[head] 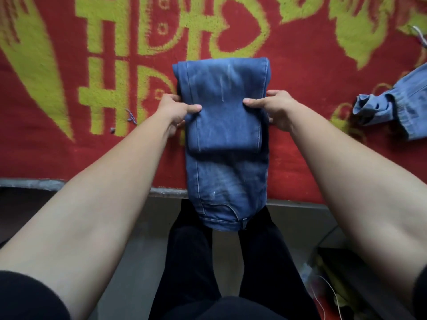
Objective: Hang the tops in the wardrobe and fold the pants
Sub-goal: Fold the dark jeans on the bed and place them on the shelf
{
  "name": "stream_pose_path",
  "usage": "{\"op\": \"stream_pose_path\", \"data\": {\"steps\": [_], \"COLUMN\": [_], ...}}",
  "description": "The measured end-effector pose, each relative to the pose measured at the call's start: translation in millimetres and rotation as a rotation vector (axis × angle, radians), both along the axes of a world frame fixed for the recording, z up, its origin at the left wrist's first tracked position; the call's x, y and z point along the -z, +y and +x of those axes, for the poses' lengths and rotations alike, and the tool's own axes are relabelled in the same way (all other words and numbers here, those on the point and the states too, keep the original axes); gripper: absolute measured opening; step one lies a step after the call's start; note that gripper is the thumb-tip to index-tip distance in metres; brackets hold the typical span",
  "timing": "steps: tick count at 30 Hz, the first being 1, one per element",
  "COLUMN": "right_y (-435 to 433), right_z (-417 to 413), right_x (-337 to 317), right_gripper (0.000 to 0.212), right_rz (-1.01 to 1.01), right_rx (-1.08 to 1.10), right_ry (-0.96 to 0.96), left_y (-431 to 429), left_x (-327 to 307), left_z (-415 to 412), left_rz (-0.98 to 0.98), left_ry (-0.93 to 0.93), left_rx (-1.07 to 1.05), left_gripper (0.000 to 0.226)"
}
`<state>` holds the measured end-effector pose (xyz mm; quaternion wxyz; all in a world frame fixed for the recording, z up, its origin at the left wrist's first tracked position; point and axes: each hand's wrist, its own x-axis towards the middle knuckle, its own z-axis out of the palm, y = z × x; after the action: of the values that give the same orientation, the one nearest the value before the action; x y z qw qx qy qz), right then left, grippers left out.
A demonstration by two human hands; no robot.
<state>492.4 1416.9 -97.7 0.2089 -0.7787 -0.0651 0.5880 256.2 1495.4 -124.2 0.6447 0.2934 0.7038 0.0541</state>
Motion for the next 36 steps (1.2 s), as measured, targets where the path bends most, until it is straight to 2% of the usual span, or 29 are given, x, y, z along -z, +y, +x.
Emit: {"op": "stream_pose_path", "data": {"steps": [2, 4, 7, 10, 12, 14, 17, 20, 22, 25, 27, 29, 32, 34, 36], "right_y": [7.1, 16.9, 43.6, 89.8, 116.4, 130.6, 129.9, 121.1, 120.1, 118.0, 106.9, 82.4, 35.8, 9.3, -17.1], "right_z": [7.8, 14.6, 28.4, 48.6, 58.2, 62.6, 63.2, 65.7, 70.5, 74.0, 72.4, 66.7, 49.8, 42.9, 37.6], "right_x": [-8.1, -19.9, -38.9, -59.3, -71.2, -71.8, -56.7, -45.3, -47.1, -57.0, -62.2, -64.0, -63.3, -66.1, -66.1], "right_gripper": [0.064, 0.047, 0.043, 0.042, 0.045, 0.050, 0.047, 0.042, 0.043, 0.043, 0.057, 0.063, 0.039, 0.025, 0.021], "right_rz": [0.027, 0.080, 0.235, 0.449, 0.517, 0.460, 0.365, 0.416, 0.505, 0.593, 0.572, 0.584, 0.776, 0.795, 0.772], "right_rx": [-0.063, -0.114, -0.007, 0.140, 0.109, 0.002, -0.100, -0.124, -0.161, -0.265, -0.336, -0.390, -0.516, -0.587, -0.698], "right_ry": [0.107, 0.108, 0.146, 0.168, 0.070, -0.089, -0.153, -0.143, -0.189, -0.436, -0.712, -0.886, -0.976, -0.938, -0.865], "left_y": [6.2, 15.9, 49.5, 103.7, 134.0, 148.0, 145.2, 138.5, 142.1, 146.1, 139.6, 124.8, 89.8, 61.0, 30.4], "left_x": [-7.0, -19.5, -46.8, -73.4, -85.3, -89.3, -73.6, -61.9, -66.6, -79.5, -88.4, -92.0, -89.2, -92.9, -94.0], "left_z": [2.9, 9.9, 32.0, 58.9, 70.0, 74.4, 73.3, 67.8, 66.2, 65.0, 60.8, 52.6, 30.7, 7.7, -21.2], "left_rz": [0.029, 0.091, 0.198, 0.334, 0.409, 0.419, 0.343, 0.299, 0.356, 0.490, 0.597, 0.675, 0.657, 0.758, 0.936], "left_ry": [-0.005, -0.031, -0.176, -0.343, -0.303, -0.184, -0.063, -0.119, -0.167, -0.229, -0.213, -0.156, -0.181, -0.030, 0.129], "left_rx": [-0.015, 0.036, -0.048, -0.185, -0.147, -0.030, 0.099, 0.069, 0.061, 0.105, 0.198, 0.251, 0.177, 0.349, 0.705], "left_gripper": [0.067, 0.051, 0.046, 0.055, 0.063, 0.071, 0.070, 0.058, 0.051, 0.044, 0.038, 0.038, 0.034, 0.033, 0.039]}}
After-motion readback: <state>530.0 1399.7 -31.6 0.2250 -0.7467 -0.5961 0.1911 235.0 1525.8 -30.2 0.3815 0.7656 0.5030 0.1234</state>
